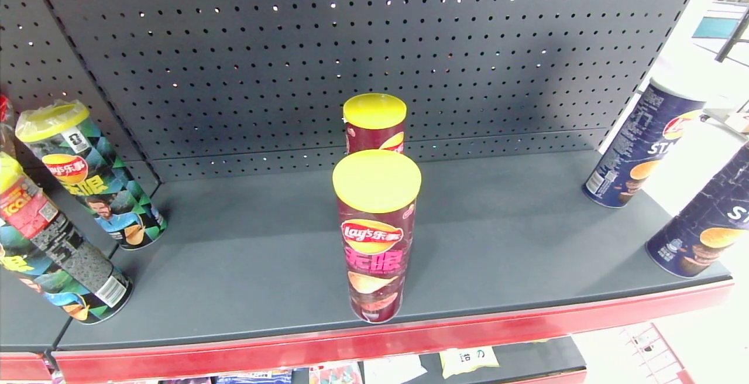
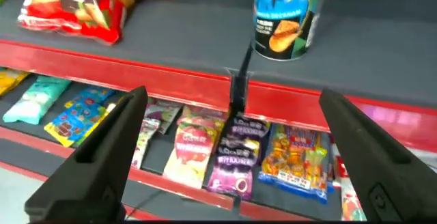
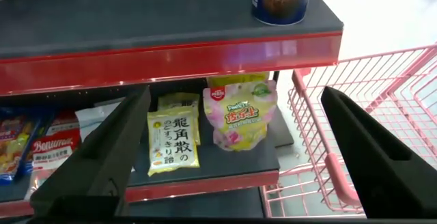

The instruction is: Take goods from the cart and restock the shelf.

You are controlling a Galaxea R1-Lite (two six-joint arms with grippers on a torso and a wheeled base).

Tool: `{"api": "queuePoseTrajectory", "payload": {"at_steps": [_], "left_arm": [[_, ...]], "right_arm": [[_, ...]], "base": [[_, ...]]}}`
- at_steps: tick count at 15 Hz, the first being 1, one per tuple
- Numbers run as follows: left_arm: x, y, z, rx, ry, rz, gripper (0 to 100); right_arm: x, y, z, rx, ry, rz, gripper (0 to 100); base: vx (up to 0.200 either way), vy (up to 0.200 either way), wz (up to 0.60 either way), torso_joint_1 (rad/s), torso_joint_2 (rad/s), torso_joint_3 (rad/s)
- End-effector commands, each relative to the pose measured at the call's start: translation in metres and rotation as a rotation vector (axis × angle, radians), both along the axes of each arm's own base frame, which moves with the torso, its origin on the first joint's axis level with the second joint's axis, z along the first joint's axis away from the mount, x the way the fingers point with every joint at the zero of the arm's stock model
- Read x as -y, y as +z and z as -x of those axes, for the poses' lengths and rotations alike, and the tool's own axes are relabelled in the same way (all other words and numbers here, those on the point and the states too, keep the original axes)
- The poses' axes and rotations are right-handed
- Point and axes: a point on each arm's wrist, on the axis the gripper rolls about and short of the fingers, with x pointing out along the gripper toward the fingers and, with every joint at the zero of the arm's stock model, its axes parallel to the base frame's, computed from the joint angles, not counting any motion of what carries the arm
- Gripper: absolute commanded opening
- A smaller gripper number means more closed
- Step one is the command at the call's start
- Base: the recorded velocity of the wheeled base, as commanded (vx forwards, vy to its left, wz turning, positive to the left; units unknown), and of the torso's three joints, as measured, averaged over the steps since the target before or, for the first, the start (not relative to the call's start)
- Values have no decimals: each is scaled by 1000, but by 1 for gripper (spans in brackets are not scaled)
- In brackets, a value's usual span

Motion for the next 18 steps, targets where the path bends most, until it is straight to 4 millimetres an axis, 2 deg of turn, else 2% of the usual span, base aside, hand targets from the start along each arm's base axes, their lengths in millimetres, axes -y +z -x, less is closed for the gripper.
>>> {"api": "queuePoseTrajectory", "payload": {"at_steps": [1,3,8,10,12,14,17,18], "left_arm": [[0,1,-3,-29,-69,16,100],[3,1,-4,-30,-202,28,100],[-1,3,-10,-111,-346,64,100],[-3,3,-9,-114,-477,60,100],[-5,2,-7,-90,-533,50,100],[-6,2,-6,-83,-412,41,100],[-13,-2,-7,-21,-4,21,100],[-14,-3,-8,15,30,54,100]], "right_arm": [[0,0,0,-1,1,0,100],[0,0,0,-1,1,-1,100],[0,0,0,1,1,-1,100],[0,0,0,-1,1,-1,100],[0,0,0,1,1,-1,100],[0,0,0,1,1,-1,100],[0,0,0,1,1,-1,100],[0,0,0,1,1,-1,100]], "base": [[0,0,0,0,0,0],[0,0,0,0,0,0],[0,0,0,0,0,0],[0,0,0,0,0,0],[0,0,0,0,0,0],[0,0,0,0,0,0],[0,0,0,0,0,0],[0,0,0,0,0,0]]}}
